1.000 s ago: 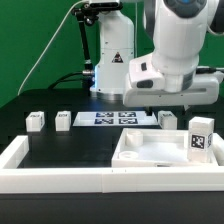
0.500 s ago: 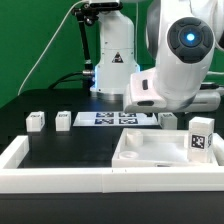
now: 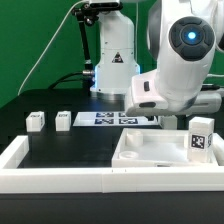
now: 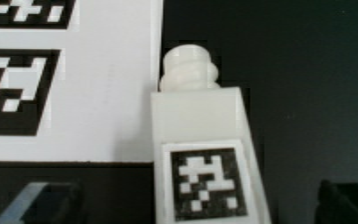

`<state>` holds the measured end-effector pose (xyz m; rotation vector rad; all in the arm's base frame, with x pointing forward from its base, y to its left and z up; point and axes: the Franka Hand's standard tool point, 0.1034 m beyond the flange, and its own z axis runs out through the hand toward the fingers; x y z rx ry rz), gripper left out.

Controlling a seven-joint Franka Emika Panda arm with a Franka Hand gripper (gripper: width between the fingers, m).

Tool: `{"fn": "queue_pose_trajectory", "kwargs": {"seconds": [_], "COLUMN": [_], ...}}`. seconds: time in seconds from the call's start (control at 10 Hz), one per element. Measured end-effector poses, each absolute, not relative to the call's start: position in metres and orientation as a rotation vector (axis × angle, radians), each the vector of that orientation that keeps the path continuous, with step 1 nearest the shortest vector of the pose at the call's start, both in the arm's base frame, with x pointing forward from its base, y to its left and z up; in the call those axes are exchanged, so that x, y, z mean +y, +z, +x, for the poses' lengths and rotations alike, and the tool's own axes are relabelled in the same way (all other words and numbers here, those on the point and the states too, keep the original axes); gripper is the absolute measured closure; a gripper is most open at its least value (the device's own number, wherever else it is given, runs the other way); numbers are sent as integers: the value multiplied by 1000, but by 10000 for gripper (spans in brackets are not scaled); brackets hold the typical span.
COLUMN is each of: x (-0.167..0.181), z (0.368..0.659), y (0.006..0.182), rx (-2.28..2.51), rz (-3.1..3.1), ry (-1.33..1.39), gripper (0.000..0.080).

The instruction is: Assemble square table

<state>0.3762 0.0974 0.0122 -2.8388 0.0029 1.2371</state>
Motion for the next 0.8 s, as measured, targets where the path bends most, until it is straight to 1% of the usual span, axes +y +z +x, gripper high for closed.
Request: {"fn": "queue_pose_trajectory", "kwargs": {"seconds": [0.1,0.2,0.4,0.8], "x": [97,97,97,95], "z": [376,376,376,377], "y": [12,12,12,12], "rx": [18,28,31,35], "rz": [-2843,-2845,-2845,-2844], "ry": [1240,1242,1241,1241], "gripper": [173,173,514,509]}}
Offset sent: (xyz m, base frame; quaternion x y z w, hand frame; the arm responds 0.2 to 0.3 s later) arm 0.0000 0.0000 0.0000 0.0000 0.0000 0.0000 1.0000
